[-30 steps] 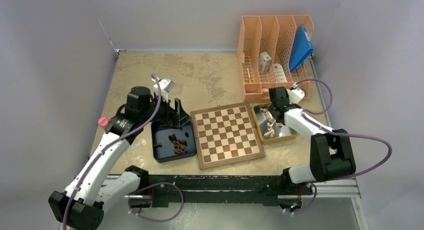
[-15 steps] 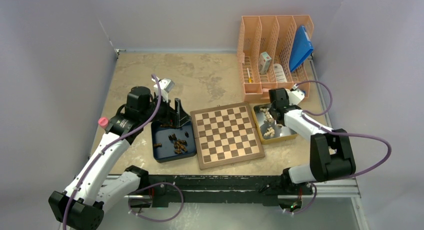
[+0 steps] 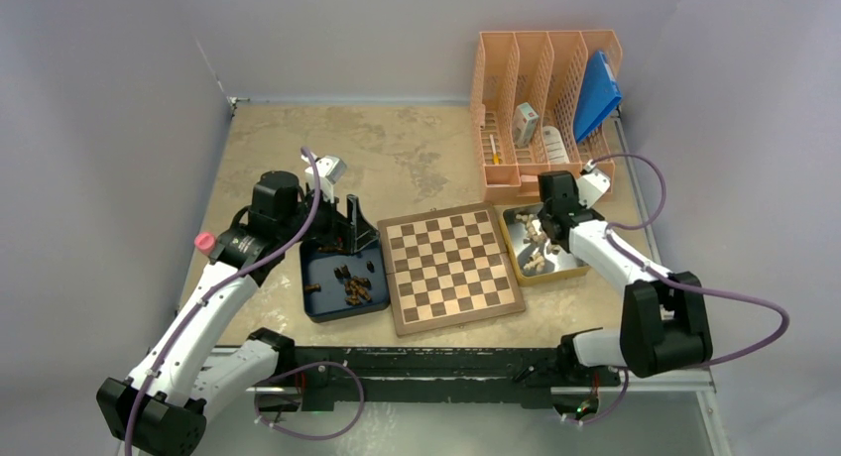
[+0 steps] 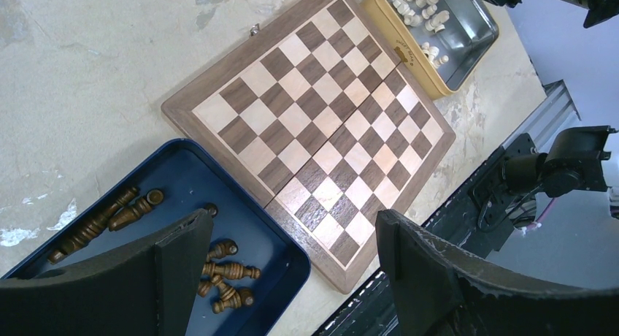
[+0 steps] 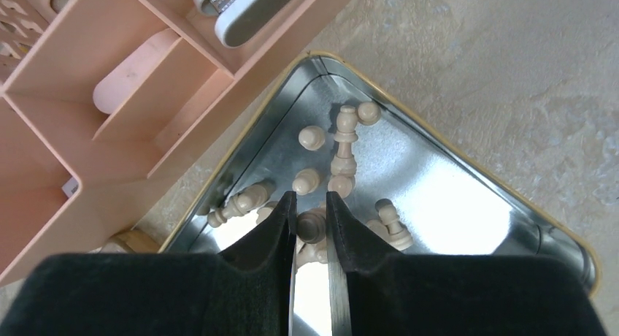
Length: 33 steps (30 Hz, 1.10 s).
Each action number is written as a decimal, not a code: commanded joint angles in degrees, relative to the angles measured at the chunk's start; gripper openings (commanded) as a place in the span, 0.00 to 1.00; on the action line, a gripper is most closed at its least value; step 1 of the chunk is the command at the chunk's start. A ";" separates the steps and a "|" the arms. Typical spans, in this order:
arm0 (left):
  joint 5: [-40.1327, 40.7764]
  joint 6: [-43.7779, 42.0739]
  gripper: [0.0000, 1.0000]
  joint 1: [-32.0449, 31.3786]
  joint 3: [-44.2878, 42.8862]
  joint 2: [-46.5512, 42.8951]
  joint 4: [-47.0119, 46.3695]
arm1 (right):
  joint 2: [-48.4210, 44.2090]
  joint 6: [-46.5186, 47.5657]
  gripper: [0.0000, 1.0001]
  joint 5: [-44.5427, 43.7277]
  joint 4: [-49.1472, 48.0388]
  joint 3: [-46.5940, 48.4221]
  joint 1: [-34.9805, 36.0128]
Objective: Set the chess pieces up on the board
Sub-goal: Pick up the chess piece from the storage box, then place the chess piece on the chessboard.
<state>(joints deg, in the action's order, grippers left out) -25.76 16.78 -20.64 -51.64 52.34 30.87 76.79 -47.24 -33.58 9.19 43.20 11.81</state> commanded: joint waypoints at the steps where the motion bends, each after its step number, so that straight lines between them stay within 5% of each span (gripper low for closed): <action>1: 0.04 -0.78 0.83 0.34 0.05 -0.46 -2.21 | -2.56 4.58 0.13 -2.64 0.24 4.73 -0.21; 15: 0.55 0.59 0.83 0.34 -0.10 -1.22 -0.29 | -13.75 13.62 0.16 20.04 -2.47 9.45 5.21; 25: -0.09 0.86 0.83 0.34 2.16 -5.83 -1.54 | -7.53 10.11 0.16 24.35 -6.69 10.54 15.73; 33: -0.24 0.52 0.83 0.34 2.20 -6.04 -1.35 | 1.23 9.85 0.16 18.05 -8.93 12.71 25.49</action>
<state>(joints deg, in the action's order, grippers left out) -25.32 17.37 -20.64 -49.69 47.03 31.22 75.33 -37.12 -11.55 3.31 52.01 34.02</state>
